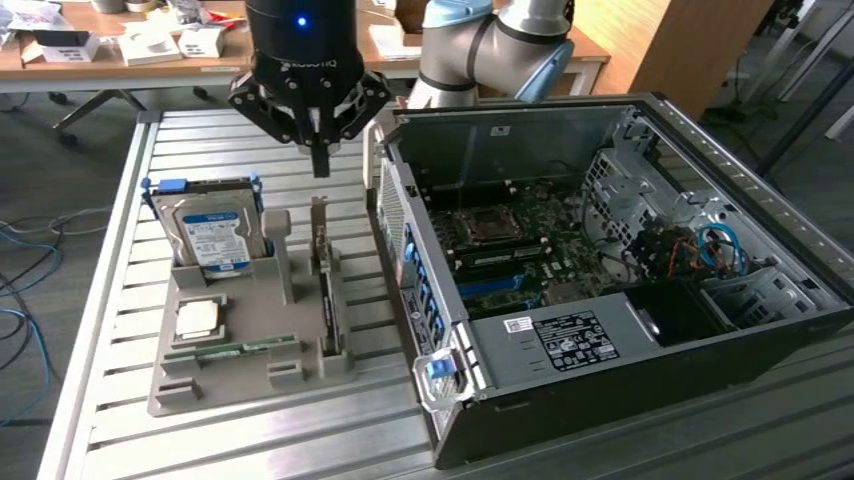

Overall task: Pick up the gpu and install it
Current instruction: 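Reach for the gpu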

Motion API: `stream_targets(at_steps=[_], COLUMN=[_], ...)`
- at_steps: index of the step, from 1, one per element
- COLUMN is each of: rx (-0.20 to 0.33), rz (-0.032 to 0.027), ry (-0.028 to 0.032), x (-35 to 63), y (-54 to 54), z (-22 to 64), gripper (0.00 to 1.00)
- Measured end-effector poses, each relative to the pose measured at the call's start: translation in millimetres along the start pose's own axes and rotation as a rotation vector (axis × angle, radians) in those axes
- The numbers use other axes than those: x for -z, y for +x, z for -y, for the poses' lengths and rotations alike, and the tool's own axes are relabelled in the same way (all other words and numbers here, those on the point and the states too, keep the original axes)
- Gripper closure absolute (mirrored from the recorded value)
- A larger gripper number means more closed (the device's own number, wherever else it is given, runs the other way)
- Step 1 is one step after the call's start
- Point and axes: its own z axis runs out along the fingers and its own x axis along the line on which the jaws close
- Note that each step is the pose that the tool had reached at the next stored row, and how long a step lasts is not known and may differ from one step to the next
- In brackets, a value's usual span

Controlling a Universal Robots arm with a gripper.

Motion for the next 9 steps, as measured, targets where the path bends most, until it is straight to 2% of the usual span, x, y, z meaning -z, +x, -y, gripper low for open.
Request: stream_targets(at_steps=[9], rx=[0.0], rz=[0.0], ry=[0.0], x=[0.6], y=[2.2], z=[12.6], gripper=[0.89])
